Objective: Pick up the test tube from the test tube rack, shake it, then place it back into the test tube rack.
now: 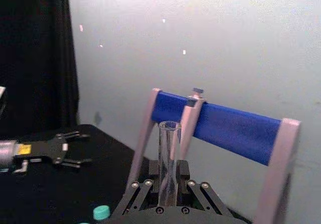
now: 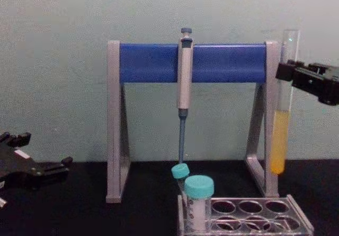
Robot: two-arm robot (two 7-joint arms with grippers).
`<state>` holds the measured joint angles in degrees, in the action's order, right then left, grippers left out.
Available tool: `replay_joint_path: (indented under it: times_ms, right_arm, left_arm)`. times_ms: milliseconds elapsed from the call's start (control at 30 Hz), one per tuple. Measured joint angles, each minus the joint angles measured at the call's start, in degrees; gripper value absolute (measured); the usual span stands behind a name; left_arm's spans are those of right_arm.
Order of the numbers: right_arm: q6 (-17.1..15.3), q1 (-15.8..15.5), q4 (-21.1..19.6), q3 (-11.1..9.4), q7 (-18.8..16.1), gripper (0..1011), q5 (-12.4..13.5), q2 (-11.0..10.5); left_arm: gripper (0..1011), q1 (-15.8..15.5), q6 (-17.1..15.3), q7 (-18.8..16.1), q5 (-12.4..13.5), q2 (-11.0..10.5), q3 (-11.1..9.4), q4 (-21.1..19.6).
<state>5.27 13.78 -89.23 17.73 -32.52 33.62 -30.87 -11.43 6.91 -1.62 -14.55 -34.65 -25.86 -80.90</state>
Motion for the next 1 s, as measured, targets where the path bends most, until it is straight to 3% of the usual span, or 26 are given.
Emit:
replay_joint_path:
  times_ms: [1000]
  right_arm:
    - [-0.1,3.3,4.2,4.8,-4.5,227,1.2,0.3]
  left_arm:
    - [1001,0.0,0.0,0.0,0.0,0.0,0.0,0.0]
